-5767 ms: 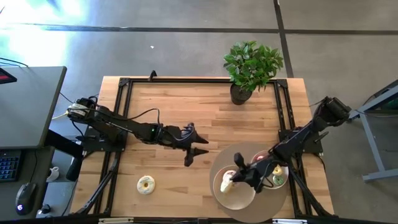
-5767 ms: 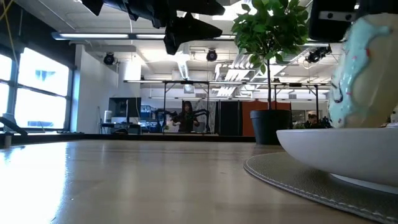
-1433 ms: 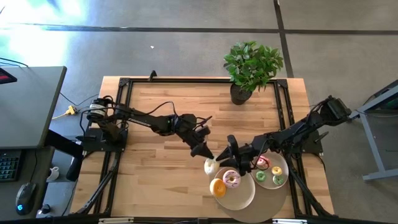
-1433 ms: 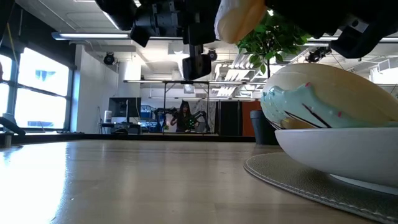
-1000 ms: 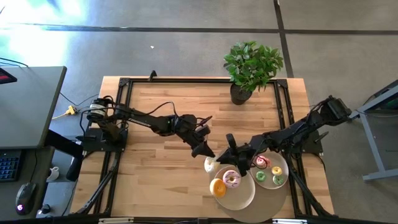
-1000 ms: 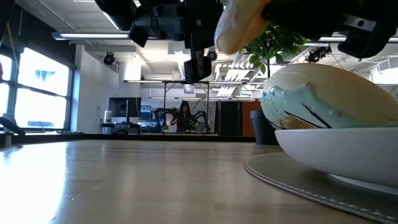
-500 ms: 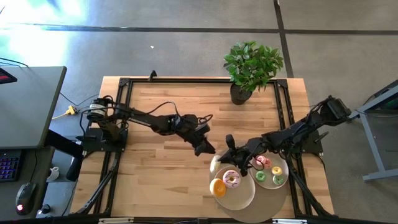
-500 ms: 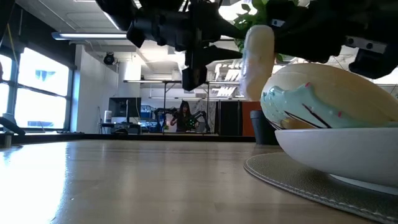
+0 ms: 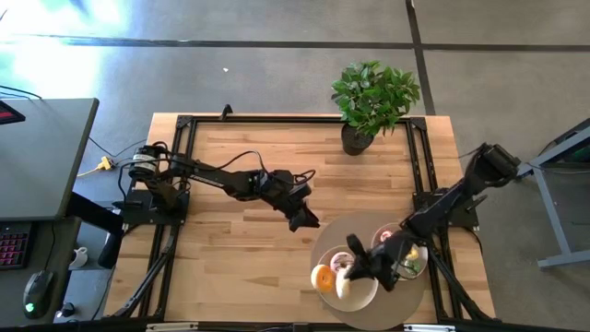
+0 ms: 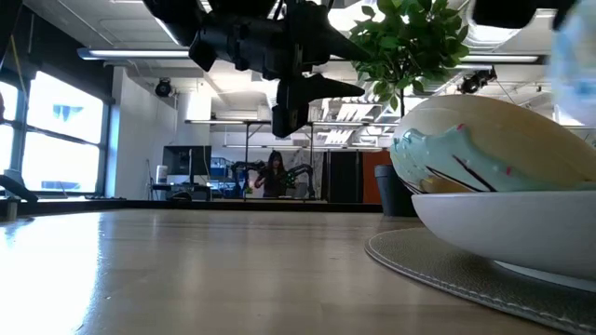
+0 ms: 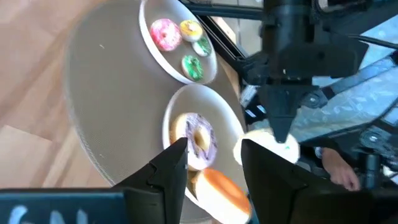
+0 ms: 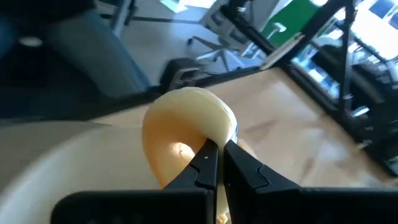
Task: Pick & Place donuts
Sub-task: Put the big white donut into the left white plate
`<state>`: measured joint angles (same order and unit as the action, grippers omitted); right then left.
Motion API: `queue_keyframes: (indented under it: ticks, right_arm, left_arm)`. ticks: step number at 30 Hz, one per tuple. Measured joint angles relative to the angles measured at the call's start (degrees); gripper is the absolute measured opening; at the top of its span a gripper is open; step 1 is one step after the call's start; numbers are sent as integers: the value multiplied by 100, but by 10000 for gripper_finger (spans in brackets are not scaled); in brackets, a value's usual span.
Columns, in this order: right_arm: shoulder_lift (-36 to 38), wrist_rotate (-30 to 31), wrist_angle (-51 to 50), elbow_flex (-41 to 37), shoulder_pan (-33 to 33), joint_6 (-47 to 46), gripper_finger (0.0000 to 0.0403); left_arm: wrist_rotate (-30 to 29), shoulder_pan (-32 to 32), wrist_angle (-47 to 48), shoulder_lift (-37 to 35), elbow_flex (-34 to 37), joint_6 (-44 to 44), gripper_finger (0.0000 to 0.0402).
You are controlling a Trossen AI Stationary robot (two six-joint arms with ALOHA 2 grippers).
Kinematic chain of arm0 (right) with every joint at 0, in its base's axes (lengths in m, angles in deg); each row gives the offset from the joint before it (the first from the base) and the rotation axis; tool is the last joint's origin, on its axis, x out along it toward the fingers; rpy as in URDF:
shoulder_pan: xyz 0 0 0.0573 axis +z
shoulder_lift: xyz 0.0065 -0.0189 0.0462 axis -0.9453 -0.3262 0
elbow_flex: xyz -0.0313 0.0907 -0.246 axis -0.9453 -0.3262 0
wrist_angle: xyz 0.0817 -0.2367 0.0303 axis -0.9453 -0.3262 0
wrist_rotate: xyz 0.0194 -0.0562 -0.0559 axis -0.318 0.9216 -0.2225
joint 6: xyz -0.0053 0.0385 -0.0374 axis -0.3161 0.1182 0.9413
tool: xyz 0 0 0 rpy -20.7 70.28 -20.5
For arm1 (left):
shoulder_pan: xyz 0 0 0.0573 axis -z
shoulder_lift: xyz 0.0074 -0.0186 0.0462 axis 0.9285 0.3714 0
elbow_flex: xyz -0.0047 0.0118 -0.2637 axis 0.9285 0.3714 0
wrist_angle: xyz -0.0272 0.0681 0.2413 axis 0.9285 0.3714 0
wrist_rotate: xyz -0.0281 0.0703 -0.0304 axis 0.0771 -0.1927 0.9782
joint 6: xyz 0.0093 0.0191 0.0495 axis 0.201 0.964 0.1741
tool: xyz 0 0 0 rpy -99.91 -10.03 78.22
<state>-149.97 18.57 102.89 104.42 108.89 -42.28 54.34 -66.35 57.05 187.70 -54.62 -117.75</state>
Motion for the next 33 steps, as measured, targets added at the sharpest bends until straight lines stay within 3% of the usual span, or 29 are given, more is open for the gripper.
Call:
queue_keyframes:
  ticks: [4,10,16,21,27,33]
  right_arm:
    - [0,241,-44,-34,249,-538,4]
    - [0,829,-43,-387,355,-529,5]
    - [0,848,-45,-578,353,-578,6]
    - [2,359,-101,-579,477,-971,33]
    - [2,436,-345,-579,639,-1663,73]
    - [-2,338,-1257,-587,814,-2267,111]
  left_arm:
    - [-139,0,-7,0,0,92,149]
    - [-144,2,-4,0,0,55,149]
    - [-160,2,-4,0,0,51,149]
    - [-160,0,-4,0,0,51,149]
    - [-159,0,-3,0,2,49,149]
    - [-289,0,-2,0,2,27,149]
